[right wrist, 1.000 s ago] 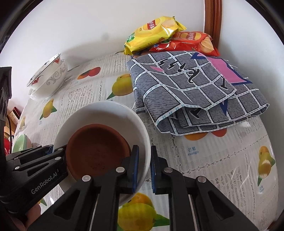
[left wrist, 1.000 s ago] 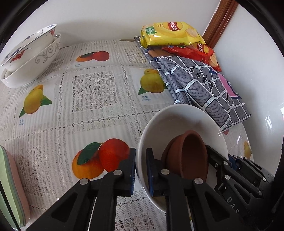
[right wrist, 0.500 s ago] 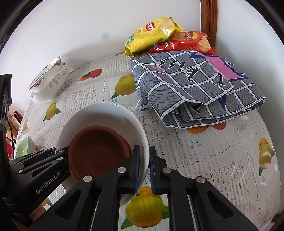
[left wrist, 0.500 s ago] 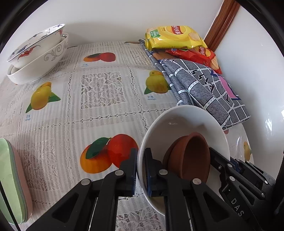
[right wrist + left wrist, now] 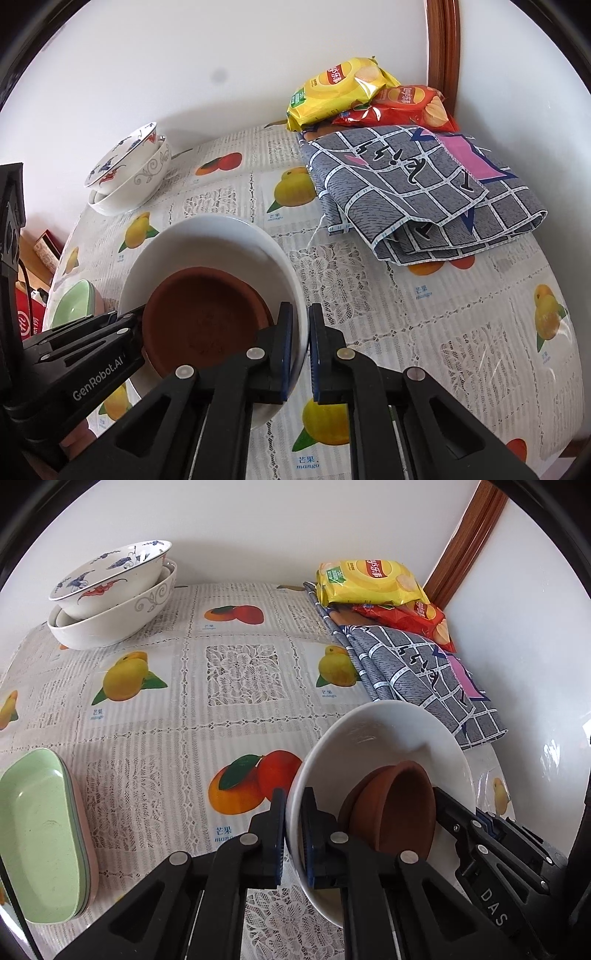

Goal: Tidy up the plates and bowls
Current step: 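Lift the white bowl with both grippers and carry it toward the green plate stack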

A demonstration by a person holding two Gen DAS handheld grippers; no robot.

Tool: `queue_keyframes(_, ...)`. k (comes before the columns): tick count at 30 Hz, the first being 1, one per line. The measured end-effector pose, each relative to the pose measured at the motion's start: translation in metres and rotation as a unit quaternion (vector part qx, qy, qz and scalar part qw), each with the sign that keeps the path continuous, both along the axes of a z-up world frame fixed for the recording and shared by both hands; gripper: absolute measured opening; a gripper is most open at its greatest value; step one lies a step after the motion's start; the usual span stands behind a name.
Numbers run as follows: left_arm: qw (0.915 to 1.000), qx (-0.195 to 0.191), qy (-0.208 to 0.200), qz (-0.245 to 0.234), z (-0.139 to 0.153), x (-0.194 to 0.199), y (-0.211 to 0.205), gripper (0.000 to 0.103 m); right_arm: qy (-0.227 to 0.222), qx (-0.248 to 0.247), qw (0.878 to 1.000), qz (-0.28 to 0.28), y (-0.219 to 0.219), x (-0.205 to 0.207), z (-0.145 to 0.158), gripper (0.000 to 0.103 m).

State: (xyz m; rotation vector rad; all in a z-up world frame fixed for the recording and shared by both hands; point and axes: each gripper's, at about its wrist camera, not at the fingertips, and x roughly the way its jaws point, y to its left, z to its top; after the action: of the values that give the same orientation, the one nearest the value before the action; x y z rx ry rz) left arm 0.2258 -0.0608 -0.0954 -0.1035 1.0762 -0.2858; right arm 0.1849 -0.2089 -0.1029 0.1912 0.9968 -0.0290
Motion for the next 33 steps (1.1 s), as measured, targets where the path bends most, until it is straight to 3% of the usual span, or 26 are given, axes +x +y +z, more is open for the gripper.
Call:
queue_keyframes(18, 0.9992, -0.003, -0.034, 0.020, 0.035, -0.012, 0.038, 0.008, -0.025, -0.002, 0.999, 0.020, 0.037, -0.005, 0.033, 0.008)
queue_keyframes(33, 0.9980, -0.003, -0.035, 0.053, 0.036, -0.016, 0.090, 0.008, -0.021, 0.002, 0.998, 0.055, 0.087, 0.001, 0.031, 0.008)
